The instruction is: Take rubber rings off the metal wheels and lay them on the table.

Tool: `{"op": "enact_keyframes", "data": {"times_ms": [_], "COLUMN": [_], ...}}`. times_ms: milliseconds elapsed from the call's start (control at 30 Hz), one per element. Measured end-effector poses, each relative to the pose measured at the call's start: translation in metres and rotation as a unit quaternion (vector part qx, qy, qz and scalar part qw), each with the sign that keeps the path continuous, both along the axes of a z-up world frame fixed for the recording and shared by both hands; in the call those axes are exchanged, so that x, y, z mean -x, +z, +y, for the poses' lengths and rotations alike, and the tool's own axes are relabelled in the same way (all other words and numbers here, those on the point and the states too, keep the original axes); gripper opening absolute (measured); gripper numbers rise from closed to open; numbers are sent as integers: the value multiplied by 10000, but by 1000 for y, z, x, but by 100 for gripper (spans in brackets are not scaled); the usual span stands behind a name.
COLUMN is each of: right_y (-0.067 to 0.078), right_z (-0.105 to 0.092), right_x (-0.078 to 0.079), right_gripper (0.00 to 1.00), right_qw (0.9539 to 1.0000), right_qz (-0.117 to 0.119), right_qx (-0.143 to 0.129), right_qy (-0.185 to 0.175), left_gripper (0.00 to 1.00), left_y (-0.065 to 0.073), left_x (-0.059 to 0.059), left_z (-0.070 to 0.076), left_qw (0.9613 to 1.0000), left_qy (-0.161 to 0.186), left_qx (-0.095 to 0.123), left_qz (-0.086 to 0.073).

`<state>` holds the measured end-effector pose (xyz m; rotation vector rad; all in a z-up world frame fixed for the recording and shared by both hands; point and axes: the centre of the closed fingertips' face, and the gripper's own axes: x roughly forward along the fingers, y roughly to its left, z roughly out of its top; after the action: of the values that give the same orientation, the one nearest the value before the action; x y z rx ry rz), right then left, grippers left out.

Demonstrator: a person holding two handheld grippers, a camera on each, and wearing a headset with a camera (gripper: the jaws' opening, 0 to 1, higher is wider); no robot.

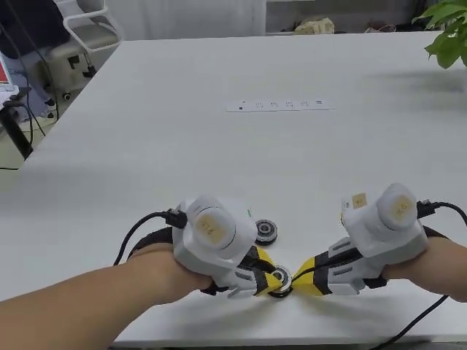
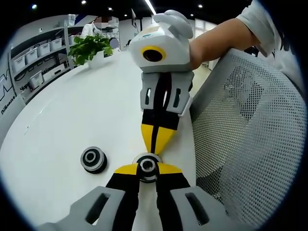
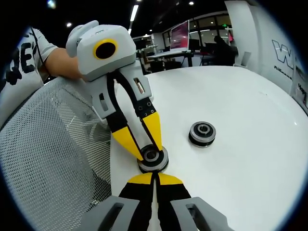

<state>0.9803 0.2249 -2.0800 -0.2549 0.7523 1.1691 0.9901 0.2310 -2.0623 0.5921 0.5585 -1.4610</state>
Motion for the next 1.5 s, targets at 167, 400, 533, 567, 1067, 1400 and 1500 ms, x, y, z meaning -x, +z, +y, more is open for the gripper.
{"op": "enact_keyframes", "data": {"times_ms": [167, 400, 533, 567, 1067, 1400, 1500], "right_y": [1, 1, 1, 1, 2, 4, 4], "right_z": [-1, -1, -1, -1, -1, -3, -3], "right_x": [0, 0, 1, 1, 1, 0, 0], "right_gripper": [0, 0, 0, 0, 0, 0, 0], "right_qw": [10000, 9999, 9998, 9998, 9992, 9979, 9970], "right_qz": [57, 115, 134, 135, 289, 462, 548], "right_qx": [-49, -90, -103, -104, -162, -244, -286], "right_qy": [-49, -87, -102, -104, -244, -394, -472], "left_gripper": [7, 7, 7, 7, 7, 7, 7], "left_y": [0, 0, 0, 0, 0, 0, 0], "left_x": [0, 0, 0, 0, 0, 0, 0], "left_z": [0, 0, 0, 0, 0, 0, 0], "left_qw": [10000, 10000, 10000, 10000, 10000, 10000, 10000], "left_qy": [-4, -4, 6, 11, 15, 13, 20], "left_qx": [1, -6, -8, -8, -22, -27, -26], "left_qz": [-1, -3, 7, 10, -4, -12, -6]}}
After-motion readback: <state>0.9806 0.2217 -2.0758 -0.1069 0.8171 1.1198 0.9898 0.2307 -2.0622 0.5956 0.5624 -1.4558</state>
